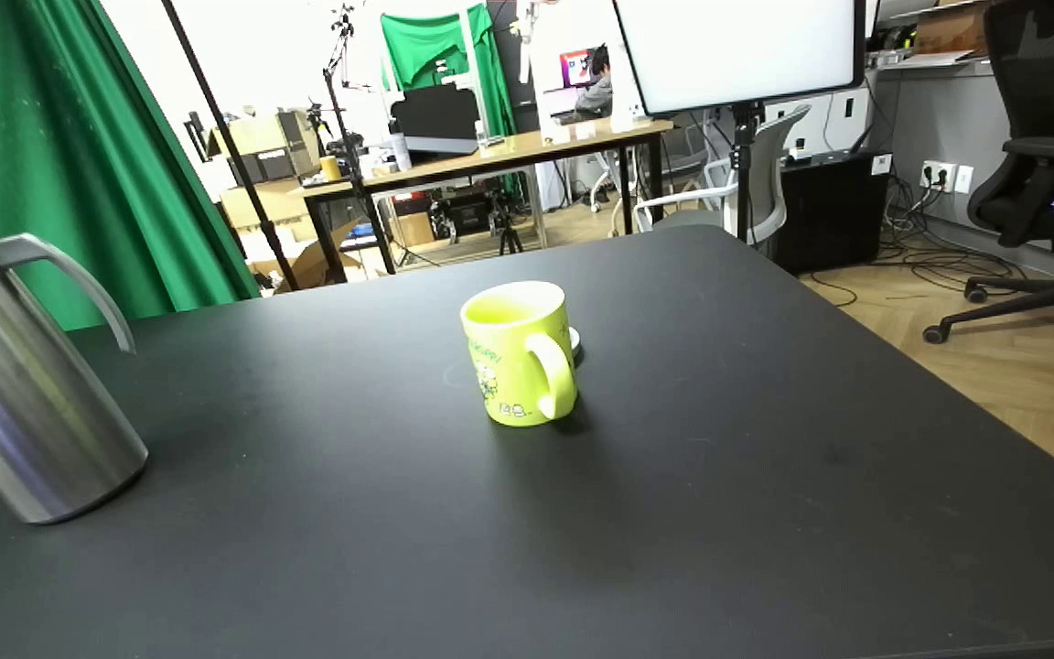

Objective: Scrub inside the flask with the brush

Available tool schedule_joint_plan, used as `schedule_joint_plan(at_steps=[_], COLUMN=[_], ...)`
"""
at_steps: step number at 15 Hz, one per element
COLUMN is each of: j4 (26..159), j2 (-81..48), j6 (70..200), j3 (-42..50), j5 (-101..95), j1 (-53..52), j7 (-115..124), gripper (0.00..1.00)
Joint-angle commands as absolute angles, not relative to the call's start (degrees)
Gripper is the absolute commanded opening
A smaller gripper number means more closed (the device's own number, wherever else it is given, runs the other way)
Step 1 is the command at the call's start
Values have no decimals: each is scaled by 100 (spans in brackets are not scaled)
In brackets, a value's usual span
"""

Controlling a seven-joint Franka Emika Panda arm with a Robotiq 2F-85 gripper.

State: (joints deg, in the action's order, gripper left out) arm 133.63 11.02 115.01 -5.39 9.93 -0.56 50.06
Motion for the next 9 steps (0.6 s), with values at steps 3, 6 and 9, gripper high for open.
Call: schedule_joint_plan(at_steps=[3,6,9], j4=[13379,13519,13638], j2=[1233,1468,1767], j6=[11378,11364,11247], j3=[-622,-755,-918], j5=[738,471,253], j1=[-91,-157,-233], j7=[5205,5262,5284], gripper=[1,4,4])
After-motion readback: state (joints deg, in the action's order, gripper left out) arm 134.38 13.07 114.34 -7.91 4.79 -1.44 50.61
